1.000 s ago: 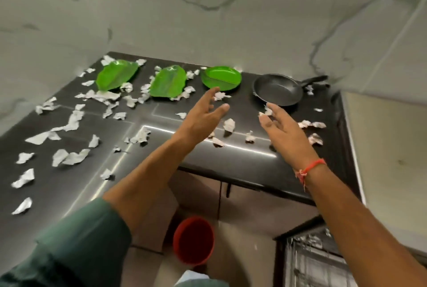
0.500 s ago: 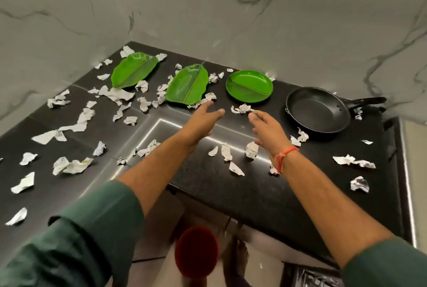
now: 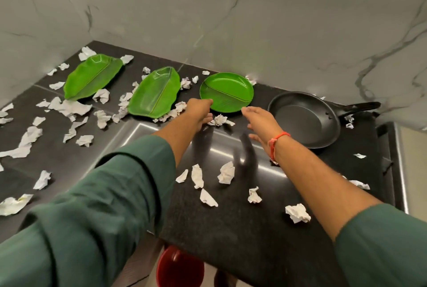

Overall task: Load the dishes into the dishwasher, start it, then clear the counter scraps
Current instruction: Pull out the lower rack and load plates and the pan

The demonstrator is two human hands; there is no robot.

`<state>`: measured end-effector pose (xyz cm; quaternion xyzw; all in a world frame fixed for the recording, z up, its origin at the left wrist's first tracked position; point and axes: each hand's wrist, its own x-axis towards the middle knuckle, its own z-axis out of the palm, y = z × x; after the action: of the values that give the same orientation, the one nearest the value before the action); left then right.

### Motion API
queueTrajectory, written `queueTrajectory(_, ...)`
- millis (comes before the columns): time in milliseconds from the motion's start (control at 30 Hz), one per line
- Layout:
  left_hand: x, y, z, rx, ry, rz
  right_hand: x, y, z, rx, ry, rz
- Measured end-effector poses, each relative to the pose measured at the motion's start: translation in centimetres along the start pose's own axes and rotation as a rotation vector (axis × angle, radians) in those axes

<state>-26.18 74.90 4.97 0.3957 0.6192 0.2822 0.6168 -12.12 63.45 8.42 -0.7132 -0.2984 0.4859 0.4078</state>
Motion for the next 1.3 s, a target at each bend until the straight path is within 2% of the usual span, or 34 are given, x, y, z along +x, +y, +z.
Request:
queueTrajectory(200,3.8,-0.1,0.7,0.070,0.105,-0.019,2.1,1.8,-0.5,0.035,-0.019,0.048)
queueTrajectory(400,2.8,0.1,-0.5,0.133,0.053,0.058,2.2,2.3,-0.8,0.187,-0.012,0.125)
queueTrajectory(567,-1.8,-0.1,-2.5,0.136,-0.101,0.176,0.9,0.3,-0.7,0.425,-0.021,0.118)
queueTrajectory(767,-8.6,-1.0,-4.6,0.222,-0.349,0.223,-3.9,1.0,-1.8,0.721,0.033,0.110)
queueTrajectory(1000,-14.1,-2.7,-4.1,0.143,-0.526,0.196,-12.4,5.9,-2.9,0.773,0.158,0.082)
queueTrajectory(1200,-18.0,-4.8,-1.4,0.197,-0.647,0.188,-18.9,9.7,-4.7,0.800,0.282,0.031)
queueTrajectory(1300,-20.9,-6.2,1.2,0.254,-0.745,0.197,-23.1,12.1,-7.0,0.787,0.402,-0.014)
